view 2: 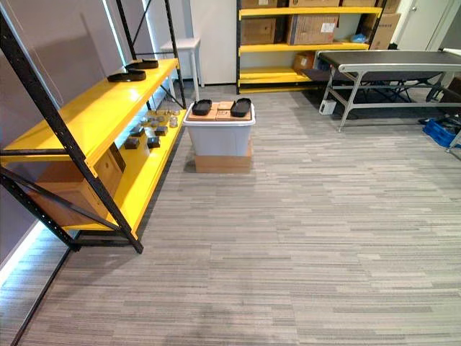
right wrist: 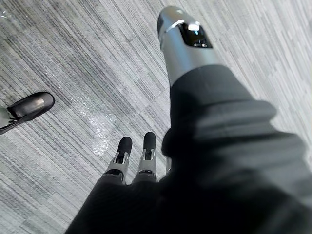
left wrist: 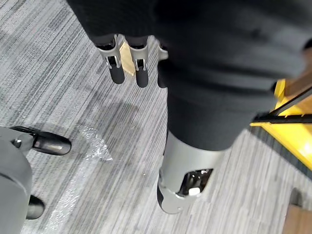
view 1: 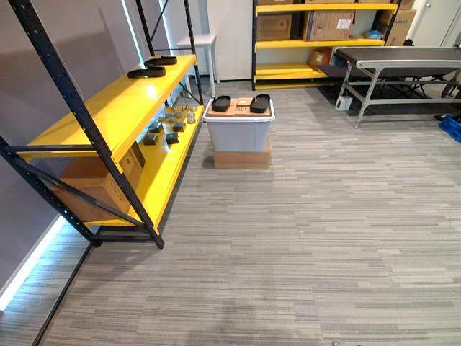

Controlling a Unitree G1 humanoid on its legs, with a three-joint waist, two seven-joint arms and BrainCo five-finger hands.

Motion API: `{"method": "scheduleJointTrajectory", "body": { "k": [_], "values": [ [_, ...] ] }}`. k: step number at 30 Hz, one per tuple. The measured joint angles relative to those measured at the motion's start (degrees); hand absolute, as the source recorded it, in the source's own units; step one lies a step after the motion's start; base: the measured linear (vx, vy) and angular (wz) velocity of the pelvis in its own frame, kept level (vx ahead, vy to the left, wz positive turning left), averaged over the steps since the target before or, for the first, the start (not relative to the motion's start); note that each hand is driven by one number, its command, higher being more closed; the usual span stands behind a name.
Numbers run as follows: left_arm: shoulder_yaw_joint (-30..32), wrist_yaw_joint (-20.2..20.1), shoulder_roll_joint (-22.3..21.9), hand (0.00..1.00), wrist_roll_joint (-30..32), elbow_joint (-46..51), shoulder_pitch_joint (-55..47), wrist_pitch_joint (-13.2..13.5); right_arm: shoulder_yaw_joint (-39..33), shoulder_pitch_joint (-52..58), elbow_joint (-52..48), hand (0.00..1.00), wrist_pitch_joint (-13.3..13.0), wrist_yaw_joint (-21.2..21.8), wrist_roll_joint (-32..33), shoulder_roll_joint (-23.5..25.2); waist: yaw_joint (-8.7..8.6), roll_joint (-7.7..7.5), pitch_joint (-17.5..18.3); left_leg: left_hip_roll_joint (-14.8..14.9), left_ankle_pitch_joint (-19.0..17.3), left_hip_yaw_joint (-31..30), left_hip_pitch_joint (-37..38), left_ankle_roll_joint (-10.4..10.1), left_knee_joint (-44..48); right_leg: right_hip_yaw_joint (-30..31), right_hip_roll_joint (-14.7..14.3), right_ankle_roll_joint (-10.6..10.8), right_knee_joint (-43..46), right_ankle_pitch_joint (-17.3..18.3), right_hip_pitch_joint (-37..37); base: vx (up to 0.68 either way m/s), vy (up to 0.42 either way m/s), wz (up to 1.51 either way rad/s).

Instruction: Walk over and take plastic housings, then place them on the shelf

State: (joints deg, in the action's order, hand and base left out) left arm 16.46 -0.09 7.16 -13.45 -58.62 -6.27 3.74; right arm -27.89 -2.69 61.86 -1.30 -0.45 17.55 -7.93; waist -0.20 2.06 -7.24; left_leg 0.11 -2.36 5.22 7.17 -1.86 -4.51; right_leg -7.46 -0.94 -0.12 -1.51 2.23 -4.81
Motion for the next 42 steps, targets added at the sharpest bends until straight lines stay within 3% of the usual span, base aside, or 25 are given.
{"method": "scheduleJointTrajectory", "body": {
  "k": [1,4,7,8,12,15,16,17,20,22,23,24,26,28,29,31,32,33,34,35,36,37,38,39,42],
  "values": [
    [-0.04,0.03,-0.03,0.0,-0.02,0.01,0.11,0.0,0.0,-0.23,0.0,0.0,0.0,-0.01,0.0,-0.01,0.1,0.03,-0.21,-0.04,-0.57,0.19,-0.21,0.66,0.67,0.2,0.04,0.27,0.14,0.21,0.21,0.03,0.046,-0.2],
    [-2.2,0.5,-0.12,0.0,-1.1,0.21,1.74,0.0,-0.06,-0.73,-0.05,0.0,0.0,-0.06,0.02,-0.14,0.44,0.21,-2.45,-0.34,-6.18,0.91,-2.51,2.45,8.23,-0.84,2.36,6.34,13.61,8.03,5.01,0.05,0.069,-0.01],
    [-4.81,0.87,0.81,0.0,-1.05,0.14,2.5,-0.09,1.23,0.35,-0.22,0.0,0.04,0.01,0.05,0.64,-0.23,-0.17,-3.77,-0.94,-9.79,-1.01,-1.17,4.44,10.69,-7.28,8.51,5.85,44.78,9.54,18.52,0.1,0.096,0.2],
    [-5.21,0.93,1.5,0.0,-1.03,0.13,2.73,-0.2,1.22,0.96,-0.03,0.0,0.07,-0.02,0.05,1.26,-0.83,-0.16,-4.62,-0.59,-10.7,-2.18,0.87,5.15,10.57,-8.16,9.57,5.71,48.54,10.63,20.74,0.23,0.082,0.43],
    [-5.63,1.06,3.51,0.0,-0.89,0.11,6.26,-0.4,2.37,0.79,0.55,0.0,0.06,0.06,0.02,1.85,-2.0,0.46,-6.17,3.15,-13.37,-3.46,6.36,3.63,8.36,-15.17,8.63,3.93,34.51,10.44,26.11,0.41,-0.04,0.26],
    [-5.54,0.94,4.47,0.0,-0.29,-0.02,8.87,0.12,2.13,1.66,0.55,0.0,0.06,0.07,-0.13,2.5,-3.61,-0.98,-6.22,5.95,-14.29,-4.19,10.68,2.07,5.67,-16.09,5.18,0.94,16.64,2.13,29.38,0.7,-0.23,0.44],
    [-5.06,0.72,3.81,0.0,1.16,-1.35,8.67,0.07,1.4,2.54,0.49,0.0,0.01,0.09,-0.17,2.61,-3.87,-0.99,-5.67,7.29,-15.77,-4.19,10.89,-0.5,10.26,-14.37,3.83,-4.62,17.92,-5.31,28.51,0.79,-0.271,0.09],
    [-3.05,0.48,2.8,0.0,2.38,-2.78,8.63,-0.07,0.32,2.58,0.54,0.0,0.0,0.12,-0.19,3.14,-3.71,-0.85,-5.67,8.43,-14.5,-3.73,8.17,-2.8,19.74,-14.45,3.4,-6.46,21.52,-3.53,28.0,0.83,-0.276,0.02],
    [2.35,0.03,0.59,0.0,3.82,-4.09,6.72,-0.73,-0.3,3.24,0.59,0.0,0.02,0.56,-0.18,3.14,-3.59,0.09,-6.49,11.54,-0.13,-3.18,-2.91,-9.09,50.59,-13.66,0.46,-7.02,17.18,0.75,17.55,0.87,-0.308,-0.11],
    [6.77,-0.16,0.0,0.0,4.21,-4.29,4.23,-1.08,-0.3,3.39,0.63,0.0,0.05,0.52,-0.22,3.61,-2.02,-0.05,-6.86,14.65,-0.95,0.94,-8.76,-8.78,66.44,-11.02,-2.27,-7.49,11.03,1.7,7.2,0.74,-0.223,-0.44],
    [7.99,-0.15,-0.31,0.0,4.21,-3.61,2.55,-1.16,-0.22,3.03,0.33,0.0,0.04,0.51,-0.48,3.95,-0.38,-0.95,-6.91,14.74,-2.87,3.48,-13.88,-6.22,71.4,-8.53,-2.56,-7.18,7.51,2.93,1.75,0.65,-0.137,-0.71],
    [8.05,-0.27,-0.95,0.0,4.2,-3.08,1.07,-1.24,-0.11,1.71,0.57,0.0,0.07,0.5,-1.65,3.52,1.38,-1.09,-6.98,13.94,-6.22,5.41,-20.24,-3.98,70.58,-5.96,-2.48,-6.7,5.58,4.11,-1.41,0.63,-0.104,-0.82],
    [8.04,-0.32,-1.76,0.0,4.13,-3.11,-1.1,-1.7,0.05,-1.59,2.01,0.0,0.1,0.48,-2.45,2.88,4.11,-1.51,-7.26,10.42,-9.75,5.39,-27.98,-4.13,57.56,-2.0,-0.83,-5.41,4.42,5.88,-4.05,0.6,0.02,-1.14],
    [7.95,-0.29,-2.95,0.0,4.01,-3.17,-3.62,-1.99,0.44,-4.0,2.21,0.0,0.05,0.44,-2.55,2.45,5.49,-1.92,-7.94,6.46,-7.99,3.31,-30.6,-3.49,34.89,0.8,1.53,-3.47,2.34,8.01,-8.66,0.63,0.12,-1.03],
    [7.68,-0.28,-4.07,0.0,3.93,-3.1,-5.35,-2.06,0.89,-4.06,2.3,0.0,0.0,0.36,-2.69,1.69,6.41,-0.41,-7.1,6.3,-6.31,0.67,-31.77,-5.15,21.97,2.58,1.54,-2.21,0.35,9.24,-11.65,0.53,0.155,-0.73],
    [6.67,-0.27,-4.39,0.0,3.61,-3.31,-7.61,-2.32,2.35,-2.37,2.85,0.0,0.0,0.05,-3.35,1.17,7.31,0.38,-5.8,6.26,-4.76,-2.24,-33.47,-5.27,23.28,4.22,1.9,-1.1,-0.48,12.58,-17.38,0.76,0.291,-0.64],
    [6.76,-0.17,-4.31,0.0,3.5,-3.53,-7.9,-2.31,3.59,-0.8,2.9,0.0,0.03,0.11,-4.76,1.66,7.27,-0.42,-4.28,4.08,2.03,-3.54,-32.0,-2.6,24.57,3.49,3.92,0.0,8.47,14.68,-15.91,0.85,0.343,-0.3],
    [6.7,-0.28,-4.43,0.0,3.48,-3.48,-7.84,-2.23,3.56,-0.21,3.0,0.0,0.04,0.13,-5.05,1.95,7.14,-0.94,-3.83,3.2,3.32,-3.56,-30.3,-1.24,23.87,3.44,5.03,0.27,15.58,14.79,-13.62,1.05,0.434,-0.12],
    [6.38,-0.34,-4.34,0.0,3.49,-3.39,-7.79,-2.13,3.26,0.56,2.99,0.0,0.04,0.16,-5.15,2.69,6.42,-2.7,-3.74,1.1,4.11,-3.58,-26.01,0.0,22.34,3.76,8.02,3.06,34.12,11.28,-7.09,0.86,0.362,0.06],
    [5.87,-0.28,-2.86,0.0,3.5,-3.47,-7.28,-2.31,3.09,0.8,3.03,0.0,0.05,0.14,-5.14,3.72,4.76,-4.56,-4.89,-1.46,3.42,-3.73,-21.18,2.95,22.08,3.79,11.18,6.17,50.84,3.25,-1.8,0.96,0.371,0.22],
    [5.08,-0.2,-1.98,0.0,3.49,-3.45,-6.62,-2.35,3.08,0.88,3.15,0.0,0.06,0.15,-5.14,4.19,4.03,-5.35,-6.0,-2.7,2.54,-4.24,-17.88,3.41,21.53,3.41,12.64,6.61,57.57,2.55,0.13,0.69,0.203,0.5],
    [4.3,-0.17,-1.16,0.0,3.41,-3.1,-5.25,-2.34,3.12,1.28,4.02,0.0,0.09,0.13,-5.13,4.35,3.64,-5.63,-7.06,-4.04,1.06,-5.15,-10.94,4.26,19.26,-0.58,15.85,4.09,65.35,4.19,2.92,0.75,0.174,0.54],
    [4.27,-0.1,-1.3,0.0,3.33,-1.66,-4.29,-2.2,3.92,2.43,4.02,0.0,0.04,0.19,-5.15,4.36,3.03,-4.51,-6.62,-3.78,0.26,-6.38,-5.63,5.03,15.73,-5.62,17.11,1.62,65.21,6.29,6.33,0.47,0.091,0.52],
    [3.82,-0.09,-1.31,0.0,3.23,-0.49,-3.86,-1.94,4.72,2.42,3.96,0.0,0.02,0.41,-5.35,4.38,2.88,-4.05,-6.2,-3.35,-0.11,-7.2,-3.93,5.13,13.89,-7.61,16.89,1.52,62.71,7.52,8.02,0.53,0.024,0.51],
    [1.25,0.19,-0.47,0.0,2.23,1.98,0.61,-0.9,5.66,1.39,3.76,0.0,0.0,0.78,-7.02,4.25,2.23,-3.38,-6.15,-0.98,-3.37,-10.44,0.58,5.53,10.3,-10.18,11.03,2.7,35.32,9.34,15.88,0.49,-0.067,0.48]
  ]
}}
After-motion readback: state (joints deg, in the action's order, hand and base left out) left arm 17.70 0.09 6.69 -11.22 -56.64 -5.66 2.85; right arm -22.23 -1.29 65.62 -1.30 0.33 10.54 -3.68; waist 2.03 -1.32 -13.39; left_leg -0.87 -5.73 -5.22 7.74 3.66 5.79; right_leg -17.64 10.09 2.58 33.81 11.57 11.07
